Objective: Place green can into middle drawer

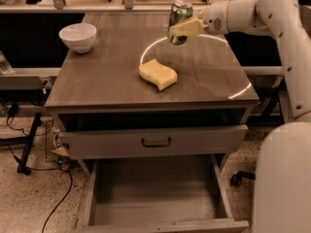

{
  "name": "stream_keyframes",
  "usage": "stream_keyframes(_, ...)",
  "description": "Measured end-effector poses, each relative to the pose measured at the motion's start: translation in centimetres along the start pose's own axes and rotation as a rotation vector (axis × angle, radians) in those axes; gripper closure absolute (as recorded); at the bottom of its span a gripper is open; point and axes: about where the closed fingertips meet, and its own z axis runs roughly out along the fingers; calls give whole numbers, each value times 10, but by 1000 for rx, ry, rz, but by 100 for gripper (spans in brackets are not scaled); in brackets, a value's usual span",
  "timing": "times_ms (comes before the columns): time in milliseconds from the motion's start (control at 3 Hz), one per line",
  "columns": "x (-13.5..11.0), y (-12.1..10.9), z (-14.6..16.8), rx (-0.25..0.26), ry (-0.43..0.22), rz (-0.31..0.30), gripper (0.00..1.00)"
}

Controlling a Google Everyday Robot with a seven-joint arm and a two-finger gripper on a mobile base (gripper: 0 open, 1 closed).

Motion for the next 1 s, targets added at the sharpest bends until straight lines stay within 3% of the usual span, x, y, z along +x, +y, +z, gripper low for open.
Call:
stream_keyframes(333, 4, 33, -26, -84, -29, 4, 100)
stream_keyframes(1000, 8, 42, -26, -115, -18, 1, 100)
